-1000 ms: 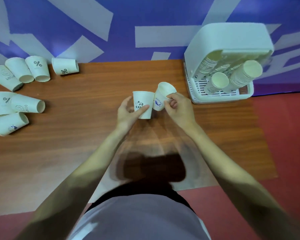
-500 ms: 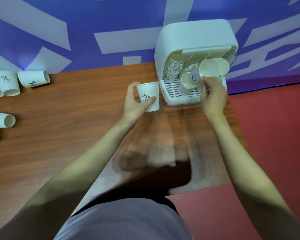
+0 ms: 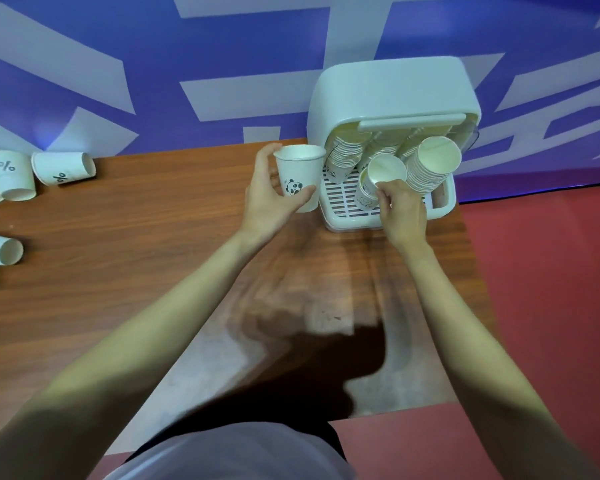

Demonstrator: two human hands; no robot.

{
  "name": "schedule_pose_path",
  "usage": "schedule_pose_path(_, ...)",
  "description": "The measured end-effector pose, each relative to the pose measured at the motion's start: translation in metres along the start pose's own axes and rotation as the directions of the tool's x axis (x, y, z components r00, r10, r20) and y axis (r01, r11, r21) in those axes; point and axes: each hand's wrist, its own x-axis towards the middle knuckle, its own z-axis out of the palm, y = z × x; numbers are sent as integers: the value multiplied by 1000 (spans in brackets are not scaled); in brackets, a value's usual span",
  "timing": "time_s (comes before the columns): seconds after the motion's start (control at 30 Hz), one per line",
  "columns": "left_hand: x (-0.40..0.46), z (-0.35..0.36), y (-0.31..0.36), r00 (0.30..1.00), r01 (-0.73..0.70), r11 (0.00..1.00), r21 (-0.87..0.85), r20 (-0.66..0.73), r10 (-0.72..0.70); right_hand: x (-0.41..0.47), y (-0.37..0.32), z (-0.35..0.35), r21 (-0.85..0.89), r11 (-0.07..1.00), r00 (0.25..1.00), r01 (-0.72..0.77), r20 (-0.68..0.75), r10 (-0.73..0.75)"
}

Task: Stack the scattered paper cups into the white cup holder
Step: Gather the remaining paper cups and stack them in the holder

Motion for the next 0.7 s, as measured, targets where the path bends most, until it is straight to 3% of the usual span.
schedule_pose_path(0.17,7,19,5,988,-156,983,99,35,153,-1,2,1,38,998,998,-59,26,58)
schedule_pose_path(0.33,16,56,9,887,-460,841,285,185,423,-18,2,-16,118,991,996,-60,-64,68)
schedule_pose_path(0.6,41,111,12,816,-565,761,319,354,457,-47,16,-35,19,997,996,-72,53,71)
schedule_pose_path(0.7,42,118,4,737,-664,669,332,438,515,-54,17,-36,2,997,995,-82,56,82)
